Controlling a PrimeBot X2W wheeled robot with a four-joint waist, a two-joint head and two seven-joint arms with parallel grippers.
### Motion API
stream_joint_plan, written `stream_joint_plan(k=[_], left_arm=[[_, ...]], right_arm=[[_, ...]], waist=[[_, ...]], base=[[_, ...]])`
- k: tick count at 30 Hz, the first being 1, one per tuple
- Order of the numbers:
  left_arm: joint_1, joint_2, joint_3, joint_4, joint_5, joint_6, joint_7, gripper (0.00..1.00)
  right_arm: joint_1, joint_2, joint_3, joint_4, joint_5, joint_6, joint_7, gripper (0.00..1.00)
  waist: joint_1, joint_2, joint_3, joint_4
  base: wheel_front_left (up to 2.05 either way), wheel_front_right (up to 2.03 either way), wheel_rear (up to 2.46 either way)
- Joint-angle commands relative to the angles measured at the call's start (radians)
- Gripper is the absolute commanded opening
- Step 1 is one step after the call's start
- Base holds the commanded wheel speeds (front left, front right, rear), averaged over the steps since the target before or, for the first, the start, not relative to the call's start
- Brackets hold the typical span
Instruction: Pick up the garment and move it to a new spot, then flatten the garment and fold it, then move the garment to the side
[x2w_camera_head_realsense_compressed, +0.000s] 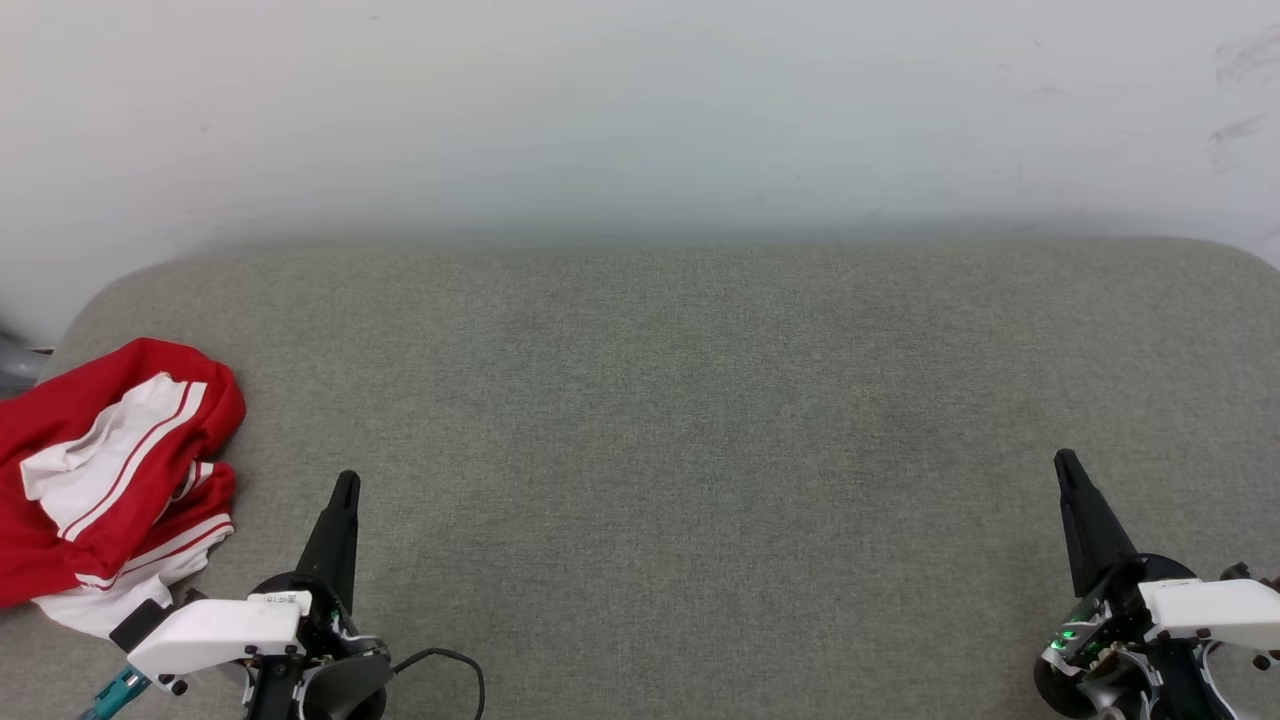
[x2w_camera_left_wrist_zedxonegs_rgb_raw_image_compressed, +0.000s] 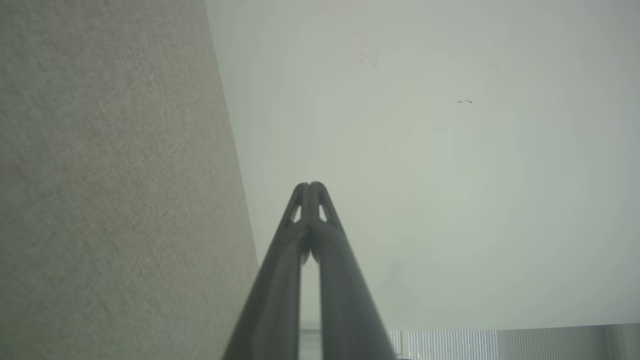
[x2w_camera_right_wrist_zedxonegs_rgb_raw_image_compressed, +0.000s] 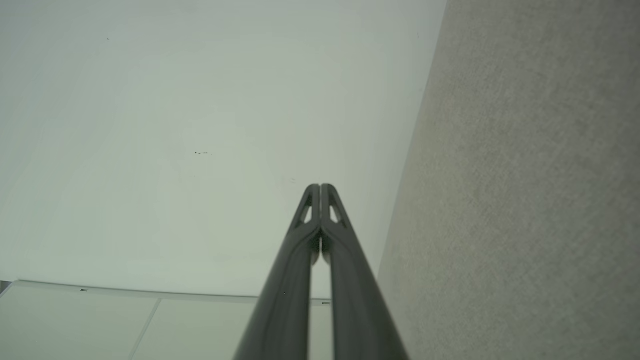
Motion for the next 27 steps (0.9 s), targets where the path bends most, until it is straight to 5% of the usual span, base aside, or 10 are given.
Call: stream_joint_plan(k=[1, 27], left_arm=[[-0.008, -0.002, 0.002, 0.000, 0.001, -0.002, 0.001, 0.00], [-0.008, -0.002, 0.002, 0.000, 0.001, -0.002, 0.001, 0.00]], right_arm=[[-0.013, 0.003, 0.000, 0.001, -0.005, 0.000, 0.000, 0.00], [-0.013, 0.003, 0.000, 0.001, -0.005, 0.000, 0.000, 0.00]], waist=[[0.0000, 0.0000, 0.000, 0.000], [0.0000, 0.0000, 0.000, 0.000]], base=[[0.00, 0.00, 0.00], [0.00, 0.00, 0.00]])
